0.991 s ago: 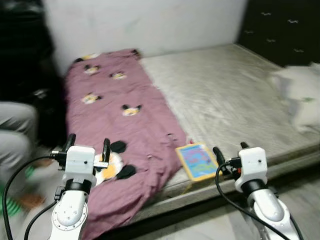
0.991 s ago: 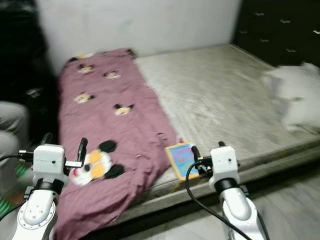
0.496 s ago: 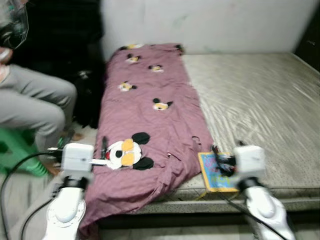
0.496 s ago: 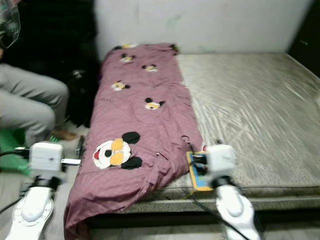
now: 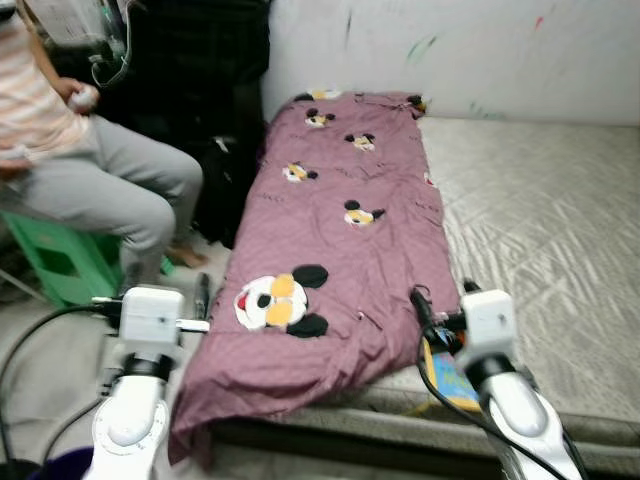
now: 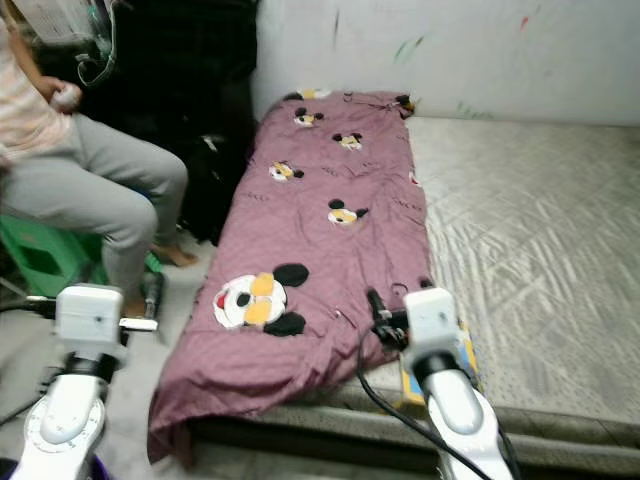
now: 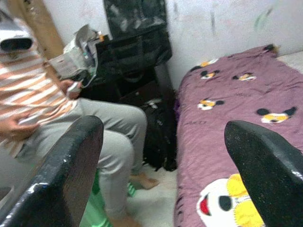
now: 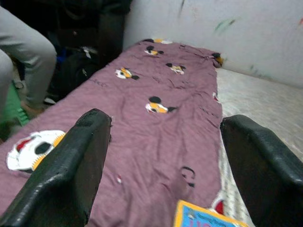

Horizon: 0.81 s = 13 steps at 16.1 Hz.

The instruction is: Clean up the room

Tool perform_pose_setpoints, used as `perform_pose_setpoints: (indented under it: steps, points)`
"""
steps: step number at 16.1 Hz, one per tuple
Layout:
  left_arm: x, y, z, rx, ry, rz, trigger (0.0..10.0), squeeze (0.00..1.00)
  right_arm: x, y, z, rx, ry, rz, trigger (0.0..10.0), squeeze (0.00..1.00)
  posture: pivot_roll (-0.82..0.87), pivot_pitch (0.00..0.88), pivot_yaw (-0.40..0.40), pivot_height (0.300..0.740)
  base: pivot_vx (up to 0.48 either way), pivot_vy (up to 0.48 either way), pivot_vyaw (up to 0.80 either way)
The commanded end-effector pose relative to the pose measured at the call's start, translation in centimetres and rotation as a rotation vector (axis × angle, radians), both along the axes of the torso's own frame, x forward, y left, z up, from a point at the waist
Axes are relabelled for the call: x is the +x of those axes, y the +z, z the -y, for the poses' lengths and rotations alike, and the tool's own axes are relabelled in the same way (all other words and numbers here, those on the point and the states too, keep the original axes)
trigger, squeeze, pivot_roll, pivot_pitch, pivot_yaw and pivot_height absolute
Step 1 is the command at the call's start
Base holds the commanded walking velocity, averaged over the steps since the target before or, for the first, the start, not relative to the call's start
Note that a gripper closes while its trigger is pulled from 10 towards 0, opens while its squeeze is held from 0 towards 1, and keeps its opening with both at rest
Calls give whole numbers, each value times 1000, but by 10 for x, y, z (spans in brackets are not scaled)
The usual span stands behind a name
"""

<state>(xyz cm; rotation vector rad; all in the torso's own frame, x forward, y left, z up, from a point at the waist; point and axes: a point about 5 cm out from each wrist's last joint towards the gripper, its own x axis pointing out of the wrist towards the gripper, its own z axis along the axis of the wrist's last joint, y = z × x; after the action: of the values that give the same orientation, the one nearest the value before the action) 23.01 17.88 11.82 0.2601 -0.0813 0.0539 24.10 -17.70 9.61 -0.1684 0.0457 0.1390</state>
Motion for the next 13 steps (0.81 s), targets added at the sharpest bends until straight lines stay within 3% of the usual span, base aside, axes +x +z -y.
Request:
perform_pose_setpoints:
  steps: [1,11,13]
  points:
    - [0,3,-2,4,-3,9,10000,0,2,4,0,10,-6,15,10000,0,-112,0,-9,740,0,0,494]
    - [0,3,-2,4,-3,9,10000,0,2,4,0,10,-6,15,10000,0,-112,0,-9,740,0,0,494]
    - [6,-1,0,-29,-8,-8,10000,0,5,0,5,31,-44,2,10000,0,-117,0,-2,740,0,0,0]
